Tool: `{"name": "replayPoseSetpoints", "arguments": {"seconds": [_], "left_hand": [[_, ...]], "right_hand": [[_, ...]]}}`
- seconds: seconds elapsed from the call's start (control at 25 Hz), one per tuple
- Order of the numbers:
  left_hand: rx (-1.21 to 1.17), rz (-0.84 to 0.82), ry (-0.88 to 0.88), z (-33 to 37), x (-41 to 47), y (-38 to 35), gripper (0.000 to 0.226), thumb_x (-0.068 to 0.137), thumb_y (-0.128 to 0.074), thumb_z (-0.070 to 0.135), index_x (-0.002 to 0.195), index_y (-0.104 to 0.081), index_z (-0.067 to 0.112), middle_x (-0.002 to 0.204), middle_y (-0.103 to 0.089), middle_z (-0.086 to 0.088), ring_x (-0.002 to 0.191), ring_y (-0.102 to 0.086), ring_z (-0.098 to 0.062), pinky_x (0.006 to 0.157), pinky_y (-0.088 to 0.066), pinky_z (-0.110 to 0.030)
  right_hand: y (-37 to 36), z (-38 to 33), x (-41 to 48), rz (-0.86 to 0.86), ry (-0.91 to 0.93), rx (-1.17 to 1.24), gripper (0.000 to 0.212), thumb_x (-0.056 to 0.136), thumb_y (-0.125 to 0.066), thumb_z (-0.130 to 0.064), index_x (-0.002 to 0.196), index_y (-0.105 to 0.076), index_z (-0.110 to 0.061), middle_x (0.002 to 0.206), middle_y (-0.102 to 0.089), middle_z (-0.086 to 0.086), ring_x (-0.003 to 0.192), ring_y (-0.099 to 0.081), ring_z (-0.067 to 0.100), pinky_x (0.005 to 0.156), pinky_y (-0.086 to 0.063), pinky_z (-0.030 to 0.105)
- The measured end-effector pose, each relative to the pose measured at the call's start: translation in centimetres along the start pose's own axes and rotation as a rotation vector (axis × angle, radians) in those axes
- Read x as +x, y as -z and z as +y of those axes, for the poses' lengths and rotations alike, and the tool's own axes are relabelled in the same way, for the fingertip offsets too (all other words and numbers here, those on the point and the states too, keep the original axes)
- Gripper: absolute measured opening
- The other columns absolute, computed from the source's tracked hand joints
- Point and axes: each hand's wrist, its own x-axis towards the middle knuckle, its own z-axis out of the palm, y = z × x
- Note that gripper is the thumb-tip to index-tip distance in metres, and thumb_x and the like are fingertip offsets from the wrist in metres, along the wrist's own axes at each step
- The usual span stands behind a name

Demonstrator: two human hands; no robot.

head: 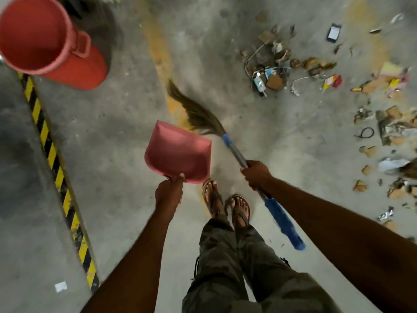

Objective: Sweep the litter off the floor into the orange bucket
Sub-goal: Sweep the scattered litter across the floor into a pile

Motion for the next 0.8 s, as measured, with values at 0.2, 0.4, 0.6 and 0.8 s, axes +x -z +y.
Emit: {"name": "replayPoseSetpoints", "arguments": {"seconds": [0.2, 0.4, 0.6, 0.8], "left_hand": [[0.082, -0.116, -0.098, 5.9, 2.2, -3.7, 0.048, 0.096, -0.065, 0.051, 0.070, -0.065, 0.011, 0.060, -0.063, -0.006, 0.055, -0.057, -0.026, 0.060, -0.046, -0.035], [0.222, -0.223, -0.270, 13.0, 1.4, -8.2, 0.055, 0.092, -0.059, 0.059, 0.081, -0.069, 0.006, 0.070, -0.066, -0.014, 0.056, -0.059, -0.032, 0.060, -0.051, -0.038], [0.305, -0.230, -0.342, 15.6, 1.9, -9.7, 0.069, 0.074, -0.054, 0.072, 0.086, -0.072, 0.005, 0.081, -0.073, -0.022, 0.066, -0.066, -0.042, 0.061, -0.055, -0.045], [0.311, -0.173, -0.263, 13.0, 3.8, -5.9, 0.056, 0.091, -0.063, 0.057, 0.079, -0.069, 0.003, 0.061, -0.063, -0.008, 0.048, -0.056, -0.026, 0.055, -0.048, -0.034]], "right_hand": [[6.3, 2.4, 3.8, 0.272, -0.198, 0.192, 0.020, 0.094, -0.058, -0.026, 0.101, -0.064, -0.009, 0.077, -0.068, 0.013, 0.061, -0.068, 0.034, 0.063, -0.062, 0.043], [11.7, 1.4, 4.0, 0.555, -0.273, 0.360, 0.032, 0.096, -0.051, -0.030, 0.113, -0.059, -0.004, 0.097, -0.069, 0.016, 0.077, -0.071, 0.037, 0.075, -0.062, 0.047], [12.3, 2.2, -0.1, 0.673, -0.228, 0.457, 0.040, 0.093, -0.048, -0.037, 0.123, -0.055, -0.013, 0.100, -0.069, 0.016, 0.084, -0.071, 0.039, 0.074, -0.061, 0.054], [7.6, -0.8, -3.1, 0.562, -0.037, 0.533, 0.029, 0.096, -0.051, -0.035, 0.124, -0.055, -0.029, 0.085, -0.064, 0.004, 0.068, -0.064, 0.027, 0.065, -0.061, 0.053]]}}
